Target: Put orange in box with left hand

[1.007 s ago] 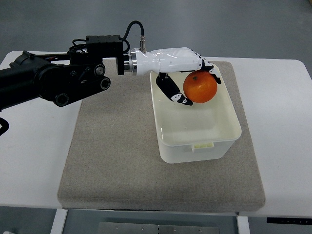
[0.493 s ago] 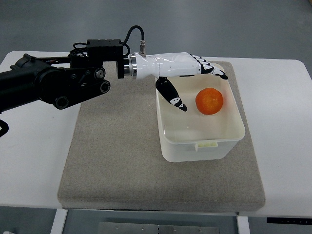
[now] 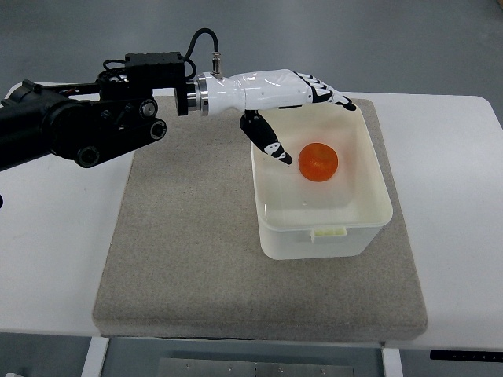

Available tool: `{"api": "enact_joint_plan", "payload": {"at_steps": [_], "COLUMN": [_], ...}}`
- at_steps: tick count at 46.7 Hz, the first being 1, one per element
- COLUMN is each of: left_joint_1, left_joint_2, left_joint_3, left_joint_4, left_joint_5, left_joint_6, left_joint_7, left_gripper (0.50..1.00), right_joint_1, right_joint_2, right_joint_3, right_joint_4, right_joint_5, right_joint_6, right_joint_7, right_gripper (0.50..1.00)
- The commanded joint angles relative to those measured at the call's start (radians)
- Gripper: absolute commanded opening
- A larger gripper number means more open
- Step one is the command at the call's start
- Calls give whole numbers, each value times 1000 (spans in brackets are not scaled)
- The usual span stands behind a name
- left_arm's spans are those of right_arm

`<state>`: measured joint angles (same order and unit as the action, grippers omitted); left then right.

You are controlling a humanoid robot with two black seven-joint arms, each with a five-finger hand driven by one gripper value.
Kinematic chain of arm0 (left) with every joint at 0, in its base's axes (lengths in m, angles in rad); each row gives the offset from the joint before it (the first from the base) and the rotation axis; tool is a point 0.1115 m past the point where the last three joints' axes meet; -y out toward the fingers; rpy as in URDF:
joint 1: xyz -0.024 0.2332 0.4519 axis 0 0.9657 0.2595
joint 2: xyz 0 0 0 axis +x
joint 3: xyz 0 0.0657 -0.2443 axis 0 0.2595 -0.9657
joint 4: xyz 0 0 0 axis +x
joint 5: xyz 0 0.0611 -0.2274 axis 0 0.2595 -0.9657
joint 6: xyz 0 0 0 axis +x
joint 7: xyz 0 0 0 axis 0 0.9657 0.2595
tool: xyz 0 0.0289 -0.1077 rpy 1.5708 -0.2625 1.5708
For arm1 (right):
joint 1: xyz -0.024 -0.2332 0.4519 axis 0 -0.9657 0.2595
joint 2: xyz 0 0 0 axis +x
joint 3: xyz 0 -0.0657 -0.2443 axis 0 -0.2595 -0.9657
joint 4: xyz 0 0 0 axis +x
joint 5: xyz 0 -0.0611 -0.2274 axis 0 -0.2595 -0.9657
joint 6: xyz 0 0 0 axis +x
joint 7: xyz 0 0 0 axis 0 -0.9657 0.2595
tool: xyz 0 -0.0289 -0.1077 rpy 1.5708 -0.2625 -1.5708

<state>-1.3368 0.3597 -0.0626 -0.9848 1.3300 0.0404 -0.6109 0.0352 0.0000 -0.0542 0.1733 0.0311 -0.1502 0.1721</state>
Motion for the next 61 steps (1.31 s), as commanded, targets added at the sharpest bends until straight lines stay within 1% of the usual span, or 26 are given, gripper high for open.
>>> {"api": "enact_joint_plan", "payload": {"at_steps": [1, 5, 11, 18, 22, 25, 31, 35, 39, 45, 47, 51, 54, 60, 61], "left_joint_1": [-2, -2, -2, 4, 8, 10, 10, 28, 73, 113, 125, 139, 145, 157, 157], "left_joint_2": [41, 76, 111, 114, 105, 102, 102, 94, 47, -70, -100, -126, -134, -172, -176], "left_joint_3": [0, 0, -2, 0, 1, 4, 6, 4, 6, 6, 6, 4, 3, 6, 6], "left_joint_4": [14, 49, 129, 273, 363, 408, 456, 483, 546, 734, 774, 799, 798, 818, 819], "left_joint_5": [-2, -3, -12, -41, -93, -143, -244, -301, -359, -455, -491, -557, -626, -863, -905], "left_joint_6": [21, 41, 44, 44, 44, 44, 46, 59, 81, 70, 67, 47, 12, -62, -68], "left_joint_7": [0, 0, 0, 0, 0, 0, 0, 0, 0, 0, 0, 0, 0, 2, 17], "left_gripper": [960, 960, 960, 960, 960, 960, 962, 962, 962, 962, 962, 958, 958, 960, 960], "right_joint_1": [0, 0, 0, 0, 0, 0, 0, 0, 0, 0, 0, 0, 0, 0, 0], "right_joint_2": [0, 0, 0, 0, 0, 0, 0, 0, 0, 0, 0, 0, 0, 0, 0], "right_joint_3": [1, -1, 1, -1, 1, -1, -1, 1, -1, 1, 1, -1, 1, -1, -1], "right_joint_4": [0, 0, 0, 0, 0, 0, 0, 0, 0, 0, 0, 0, 0, 0, 0], "right_joint_5": [0, 1, 1, 0, 1, 1, 0, 0, 1, 1, 1, 1, 1, 0, 1], "right_joint_6": [0, 0, 0, 0, 0, 0, 0, 0, 0, 0, 0, 0, 1, 0, 0], "right_joint_7": [0, 0, 0, 0, 0, 0, 0, 0, 0, 0, 0, 0, 0, 0, 0], "right_gripper": [926, 926, 926, 926, 926, 926, 926, 926, 926, 926, 926, 926, 926, 926, 926]}}
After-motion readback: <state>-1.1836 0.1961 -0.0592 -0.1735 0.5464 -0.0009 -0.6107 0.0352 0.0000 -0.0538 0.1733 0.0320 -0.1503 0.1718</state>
